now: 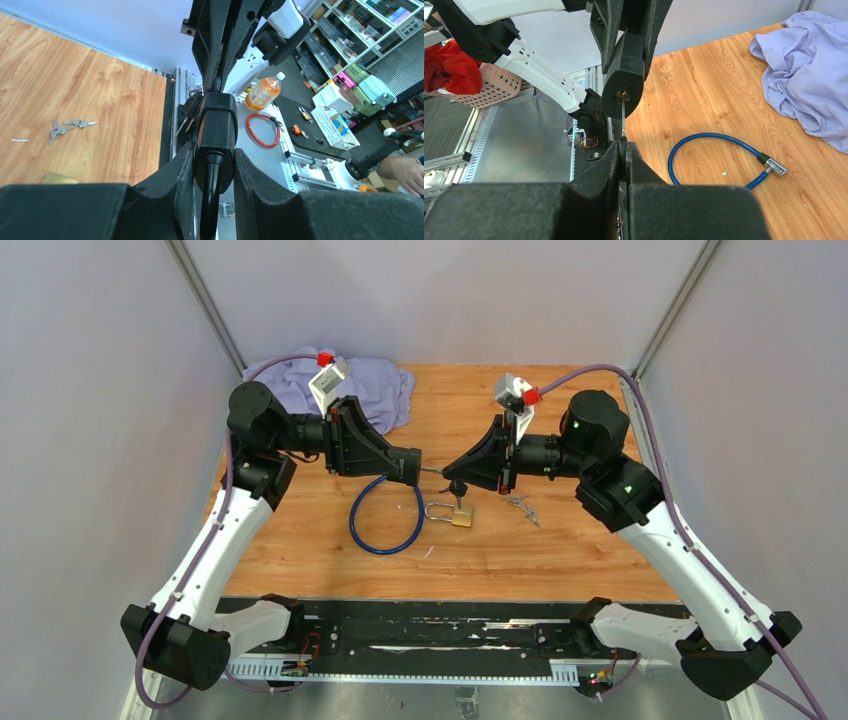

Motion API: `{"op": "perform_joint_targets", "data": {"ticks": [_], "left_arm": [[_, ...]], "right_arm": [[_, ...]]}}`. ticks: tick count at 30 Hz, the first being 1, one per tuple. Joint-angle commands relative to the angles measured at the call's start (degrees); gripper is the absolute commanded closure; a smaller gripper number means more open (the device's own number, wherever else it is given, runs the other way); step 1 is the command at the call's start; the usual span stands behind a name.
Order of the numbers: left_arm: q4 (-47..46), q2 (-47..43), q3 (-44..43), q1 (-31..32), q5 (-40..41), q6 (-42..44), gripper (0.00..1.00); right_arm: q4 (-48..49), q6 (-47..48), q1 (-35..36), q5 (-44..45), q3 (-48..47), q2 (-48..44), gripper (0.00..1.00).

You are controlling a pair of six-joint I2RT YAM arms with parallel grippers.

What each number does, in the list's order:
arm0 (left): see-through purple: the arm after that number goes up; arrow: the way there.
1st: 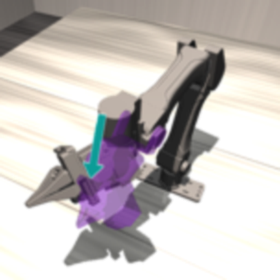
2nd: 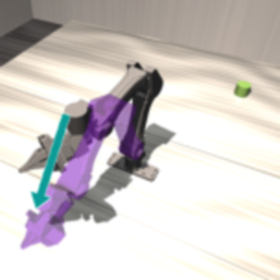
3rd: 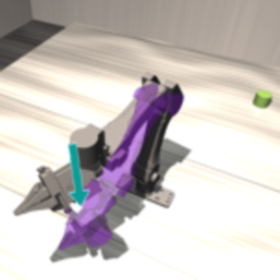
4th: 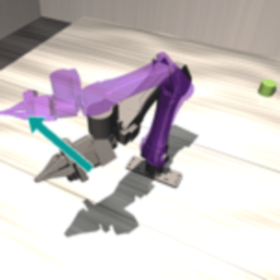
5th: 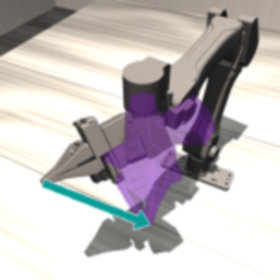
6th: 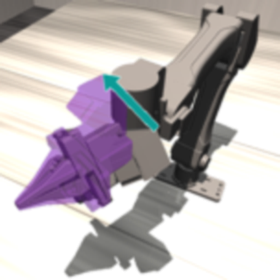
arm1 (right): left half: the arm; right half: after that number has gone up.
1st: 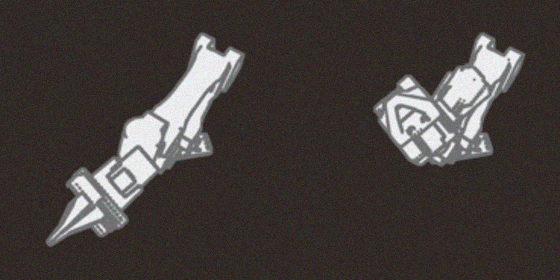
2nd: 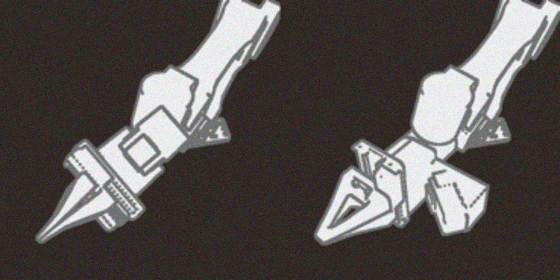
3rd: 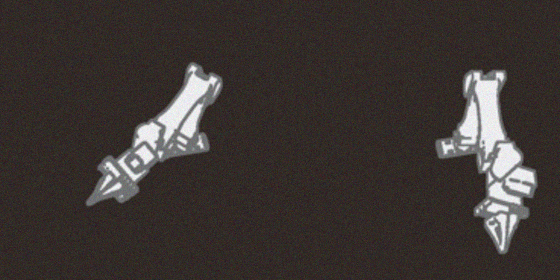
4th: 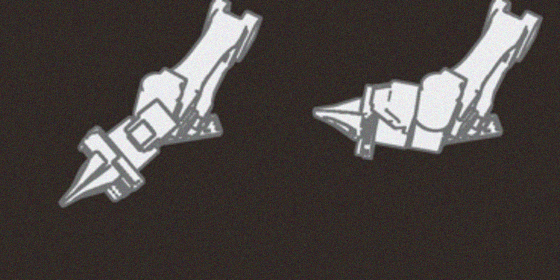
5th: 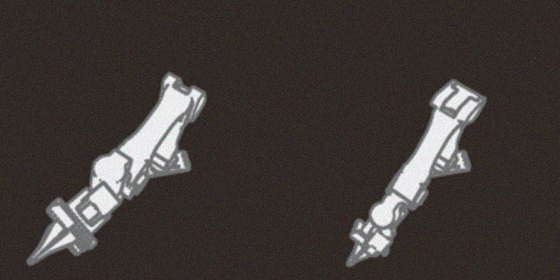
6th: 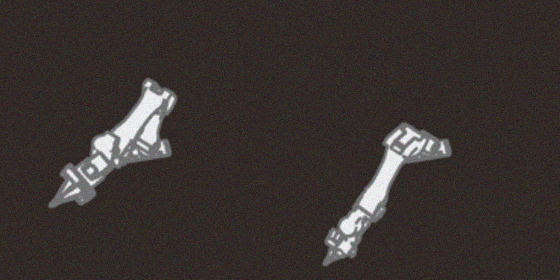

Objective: Unlock with the key

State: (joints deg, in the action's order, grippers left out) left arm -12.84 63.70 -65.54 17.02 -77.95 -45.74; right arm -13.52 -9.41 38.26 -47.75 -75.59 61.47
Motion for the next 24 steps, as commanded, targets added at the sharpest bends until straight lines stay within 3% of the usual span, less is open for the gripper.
{"op": "perform_joint_targets", "data": {"ticks": [1,24], "left_arm": [[-3.29,-0.33,-1.20,0.27,0.78,-0.86,1.00],[-3.37,-0.60,-0.74,0.30,0.48,-0.97,1.00]], "right_arm": [[1.83,0.29,0.94,0.02,-2.26,0.25,0.99],[1.51,0.77,1.00,0.99,-3.23,0.87,0.99]]}}
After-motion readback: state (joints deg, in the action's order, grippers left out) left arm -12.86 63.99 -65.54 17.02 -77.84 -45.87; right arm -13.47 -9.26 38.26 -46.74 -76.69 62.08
